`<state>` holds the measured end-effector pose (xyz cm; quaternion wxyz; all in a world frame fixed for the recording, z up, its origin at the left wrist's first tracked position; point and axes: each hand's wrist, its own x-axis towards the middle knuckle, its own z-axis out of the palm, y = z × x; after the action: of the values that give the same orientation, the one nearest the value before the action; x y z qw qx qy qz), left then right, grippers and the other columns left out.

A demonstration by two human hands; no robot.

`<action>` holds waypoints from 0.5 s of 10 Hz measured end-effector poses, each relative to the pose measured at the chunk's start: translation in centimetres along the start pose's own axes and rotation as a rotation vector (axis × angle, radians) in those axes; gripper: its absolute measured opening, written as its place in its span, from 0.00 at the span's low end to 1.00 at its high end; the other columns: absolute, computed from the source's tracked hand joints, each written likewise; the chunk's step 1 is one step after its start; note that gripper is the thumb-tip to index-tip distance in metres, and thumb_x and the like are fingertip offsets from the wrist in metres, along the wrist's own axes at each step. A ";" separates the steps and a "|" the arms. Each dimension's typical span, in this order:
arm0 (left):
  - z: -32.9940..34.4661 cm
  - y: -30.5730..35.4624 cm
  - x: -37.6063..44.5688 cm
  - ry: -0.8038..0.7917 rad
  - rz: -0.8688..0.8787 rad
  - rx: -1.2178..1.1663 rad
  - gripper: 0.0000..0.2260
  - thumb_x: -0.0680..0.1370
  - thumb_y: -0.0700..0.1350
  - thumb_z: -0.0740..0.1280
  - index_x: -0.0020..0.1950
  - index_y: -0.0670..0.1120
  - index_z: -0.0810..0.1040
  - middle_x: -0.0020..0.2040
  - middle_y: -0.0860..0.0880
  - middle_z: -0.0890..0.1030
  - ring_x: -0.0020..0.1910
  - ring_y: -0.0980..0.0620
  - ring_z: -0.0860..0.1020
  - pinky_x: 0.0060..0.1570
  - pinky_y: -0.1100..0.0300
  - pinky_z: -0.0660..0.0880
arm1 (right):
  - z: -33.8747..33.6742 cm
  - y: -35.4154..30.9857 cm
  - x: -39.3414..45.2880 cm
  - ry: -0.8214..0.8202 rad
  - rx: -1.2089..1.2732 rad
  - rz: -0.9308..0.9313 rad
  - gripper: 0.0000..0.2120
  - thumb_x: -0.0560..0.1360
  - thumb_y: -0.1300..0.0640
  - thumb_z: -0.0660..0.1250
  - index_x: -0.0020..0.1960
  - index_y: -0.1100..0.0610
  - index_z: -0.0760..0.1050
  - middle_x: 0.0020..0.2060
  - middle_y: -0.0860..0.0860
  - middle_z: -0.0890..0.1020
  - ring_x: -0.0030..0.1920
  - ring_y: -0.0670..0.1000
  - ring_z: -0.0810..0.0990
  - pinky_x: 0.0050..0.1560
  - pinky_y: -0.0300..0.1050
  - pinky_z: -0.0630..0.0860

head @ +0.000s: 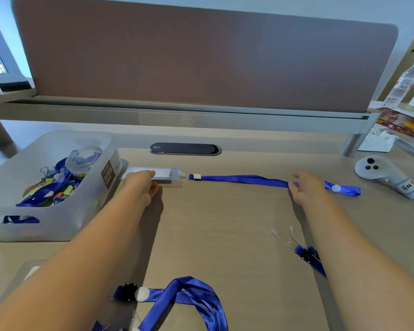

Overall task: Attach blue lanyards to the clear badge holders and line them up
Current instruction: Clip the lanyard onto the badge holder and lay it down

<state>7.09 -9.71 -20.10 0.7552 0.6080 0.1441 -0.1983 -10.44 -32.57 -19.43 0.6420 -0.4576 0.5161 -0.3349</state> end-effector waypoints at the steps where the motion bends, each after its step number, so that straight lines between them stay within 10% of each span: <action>1: -0.9 0.7 -1.7 -0.067 -0.005 0.116 0.12 0.77 0.35 0.60 0.61 0.39 0.69 0.55 0.39 0.72 0.33 0.51 0.68 0.33 0.63 0.69 | -0.6 -0.5 -1.8 -0.056 -0.080 0.010 0.22 0.76 0.65 0.57 0.69 0.69 0.63 0.71 0.64 0.66 0.71 0.61 0.66 0.70 0.52 0.66; 2: -2.2 0.7 -3.7 -0.100 0.010 0.268 0.21 0.77 0.37 0.61 0.69 0.41 0.62 0.59 0.38 0.71 0.33 0.51 0.66 0.35 0.60 0.69 | -1.4 -0.2 -2.8 -0.031 -0.167 0.015 0.20 0.77 0.64 0.57 0.67 0.67 0.65 0.60 0.64 0.74 0.65 0.61 0.73 0.68 0.53 0.69; 3: -3.8 1.1 -6.6 -0.177 0.140 0.494 0.17 0.77 0.39 0.61 0.66 0.38 0.66 0.42 0.44 0.72 0.37 0.51 0.69 0.31 0.63 0.67 | -1.6 -0.5 -6.3 -0.050 -0.210 -0.018 0.06 0.77 0.63 0.57 0.47 0.61 0.73 0.33 0.55 0.70 0.32 0.52 0.72 0.32 0.33 0.79; 5: -8.7 0.9 -11.8 -0.376 0.554 1.050 0.16 0.77 0.42 0.62 0.63 0.40 0.70 0.61 0.42 0.75 0.58 0.47 0.73 0.57 0.56 0.69 | -2.2 0.9 -13.5 -0.293 -0.511 -0.264 0.15 0.77 0.64 0.57 0.32 0.57 0.68 0.36 0.56 0.75 0.30 0.48 0.71 0.32 0.39 0.66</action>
<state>-2.70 0.40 -15.84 0.3911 0.8678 -0.2712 -0.1429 -15.86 -20.55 -15.60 0.5248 -0.7103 0.4217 -0.2055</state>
